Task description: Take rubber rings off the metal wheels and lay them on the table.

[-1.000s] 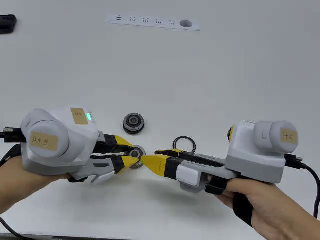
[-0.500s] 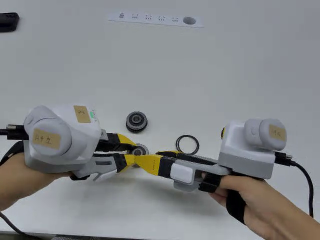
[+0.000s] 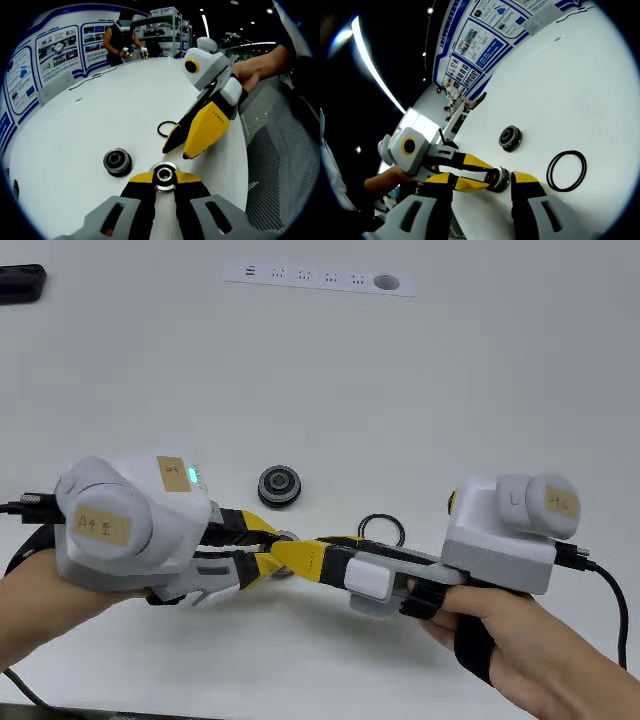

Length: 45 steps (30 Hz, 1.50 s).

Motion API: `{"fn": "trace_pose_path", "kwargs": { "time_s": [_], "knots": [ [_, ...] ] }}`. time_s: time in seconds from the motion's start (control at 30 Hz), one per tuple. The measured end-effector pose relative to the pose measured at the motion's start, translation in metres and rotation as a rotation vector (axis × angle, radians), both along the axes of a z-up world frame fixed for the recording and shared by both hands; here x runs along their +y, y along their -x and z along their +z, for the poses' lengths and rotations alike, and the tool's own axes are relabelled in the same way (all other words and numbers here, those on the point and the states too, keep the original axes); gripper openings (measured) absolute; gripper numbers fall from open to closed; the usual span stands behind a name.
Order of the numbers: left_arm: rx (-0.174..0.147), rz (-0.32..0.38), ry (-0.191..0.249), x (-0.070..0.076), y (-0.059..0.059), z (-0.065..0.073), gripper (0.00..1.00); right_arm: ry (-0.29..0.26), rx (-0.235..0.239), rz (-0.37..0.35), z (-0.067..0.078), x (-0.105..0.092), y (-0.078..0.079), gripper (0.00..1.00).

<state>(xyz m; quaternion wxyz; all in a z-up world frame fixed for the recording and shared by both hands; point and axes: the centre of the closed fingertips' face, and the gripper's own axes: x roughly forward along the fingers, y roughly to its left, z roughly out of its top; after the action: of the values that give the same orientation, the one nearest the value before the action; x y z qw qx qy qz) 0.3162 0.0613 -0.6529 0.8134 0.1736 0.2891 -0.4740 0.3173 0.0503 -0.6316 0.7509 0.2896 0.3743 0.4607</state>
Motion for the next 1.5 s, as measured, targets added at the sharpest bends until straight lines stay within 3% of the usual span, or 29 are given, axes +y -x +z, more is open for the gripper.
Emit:
{"fn": "trace_pose_path", "kwargs": {
  "time_s": [0.17, 0.3, 0.43, 0.67, 1.17, 1.5],
  "knots": [
    [-0.010, -0.007, 0.035, -0.004, -0.003, 0.010, 0.27, -0.010, -0.006, -0.018, 0.004, -0.002, -0.007, 0.48],
    [-0.039, 0.008, 0.024, 0.002, -0.015, 0.018, 0.25, -0.013, -0.009, -0.028, 0.005, -0.004, -0.011, 0.48],
    [-0.072, 0.048, 0.010, 0.017, -0.035, 0.028, 0.24, -0.026, -0.014, -0.039, 0.008, -0.006, -0.016, 0.48],
    [-0.098, 0.070, -0.026, 0.033, -0.058, 0.032, 0.22, -0.026, -0.019, -0.040, 0.008, -0.005, -0.019, 0.48],
    [-0.080, 0.038, -0.034, 0.018, -0.075, 0.019, 0.19, -0.036, -0.011, -0.057, 0.007, -0.006, -0.028, 0.49],
    [-0.057, 0.014, -0.050, 0.014, -0.075, 0.007, 0.17, -0.039, -0.003, -0.059, 0.005, -0.003, -0.029, 0.49]
  ]
}}
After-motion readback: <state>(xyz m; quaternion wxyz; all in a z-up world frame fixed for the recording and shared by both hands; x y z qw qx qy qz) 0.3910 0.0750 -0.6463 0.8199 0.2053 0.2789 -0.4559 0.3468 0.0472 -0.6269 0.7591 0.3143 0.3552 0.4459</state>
